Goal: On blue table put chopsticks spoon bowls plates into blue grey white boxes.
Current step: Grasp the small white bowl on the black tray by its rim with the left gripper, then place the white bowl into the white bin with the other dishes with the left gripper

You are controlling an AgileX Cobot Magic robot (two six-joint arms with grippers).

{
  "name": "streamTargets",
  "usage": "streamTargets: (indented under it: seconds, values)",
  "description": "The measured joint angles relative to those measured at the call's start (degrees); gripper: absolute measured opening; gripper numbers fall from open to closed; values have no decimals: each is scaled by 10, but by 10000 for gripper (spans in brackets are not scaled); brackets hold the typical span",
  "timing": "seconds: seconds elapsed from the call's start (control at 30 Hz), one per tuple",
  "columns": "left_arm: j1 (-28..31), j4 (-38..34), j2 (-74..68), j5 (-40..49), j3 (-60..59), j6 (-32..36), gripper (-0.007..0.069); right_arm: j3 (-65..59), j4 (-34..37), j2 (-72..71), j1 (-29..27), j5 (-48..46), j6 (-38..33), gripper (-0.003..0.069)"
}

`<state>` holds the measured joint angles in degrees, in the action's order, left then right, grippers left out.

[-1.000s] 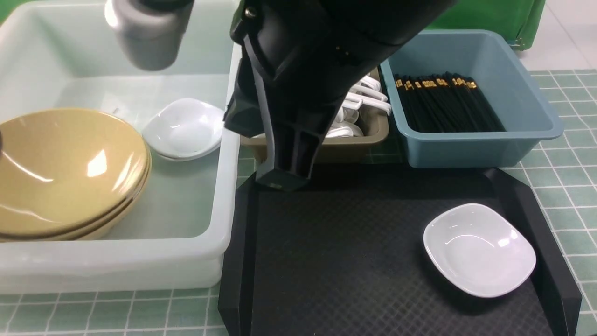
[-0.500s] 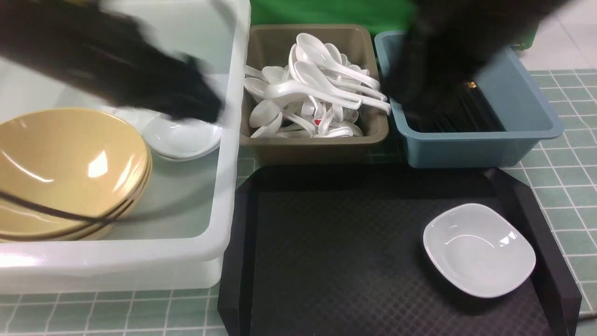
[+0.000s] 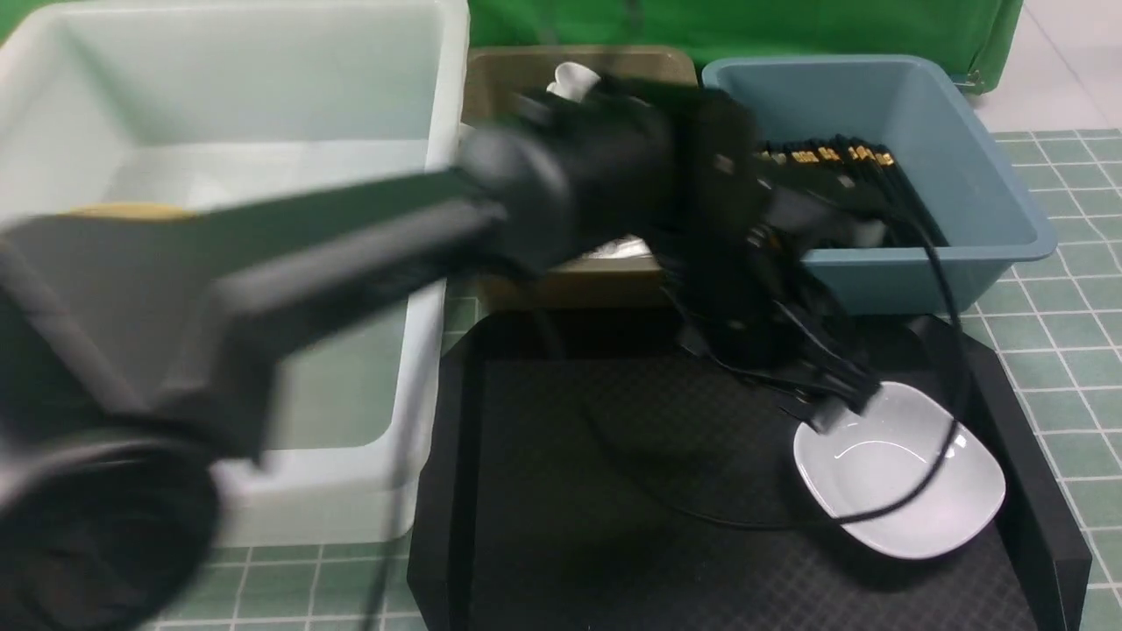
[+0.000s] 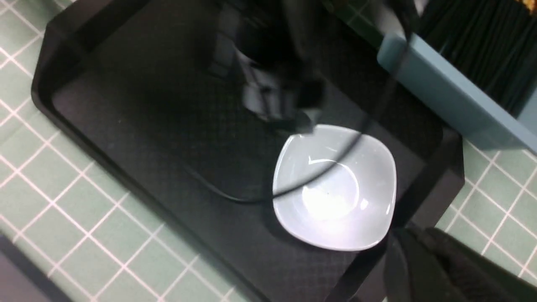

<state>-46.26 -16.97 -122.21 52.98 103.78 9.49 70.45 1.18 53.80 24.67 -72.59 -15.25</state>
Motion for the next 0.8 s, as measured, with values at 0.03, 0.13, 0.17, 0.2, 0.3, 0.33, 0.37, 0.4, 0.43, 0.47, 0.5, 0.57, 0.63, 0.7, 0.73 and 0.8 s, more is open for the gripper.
streamTargets:
  seconds: [0.03,0.13,0.17,0.2,0.3,0.33,0.37,0.4,0.43,0.47,0.5,0.57,0.63,0.7,0.73,0.8]
  values:
    - [-2,-1,-17,4,15,-7,444,-3,0,-6,0,-1,0,48]
    - [-6,-14,-71,11,56,-22,442,-7,0,-18,0,-1,0,48]
    - [-6,-21,-82,12,67,-23,438,-7,0,-20,0,-1,0,48]
    - [-6,-34,-99,16,78,-25,421,-8,-1,-22,0,-1,0,48]
    - [-6,-45,-115,26,88,-34,337,-9,0,-22,0,-1,0,48]
    - [-6,-45,-117,30,90,-35,285,-9,0,-22,0,-1,0,48]
    - [-6,-43,-117,35,90,-34,223,-9,0,-22,0,-1,0,48]
    - [-6,-41,-117,40,90,-34,156,-9,0,-22,0,0,0,48]
    - [-6,-41,-115,41,90,-35,112,-9,0,-22,0,2,0,48]
    - [-6,-43,-111,41,91,-33,72,-9,0,-21,0,5,0,48]
    - [-6,-42,-106,46,91,-33,56,-9,1,-19,0,8,0,48]
    - [-5,-29,-88,55,91,-32,27,-9,3,-15,0,16,0,48]
    - [1,-11,-66,66,91,-31,9,-8,4,-4,0,24,0,48]
    - [28,26,-6,81,90,-24,4,9,4,27,9,30,-2,48]
    - [31,29,-1,82,90,-23,3,13,4,29,12,30,-2,48]
    - [59,55,56,90,90,-23,3,35,4,56,30,35,-3,48]
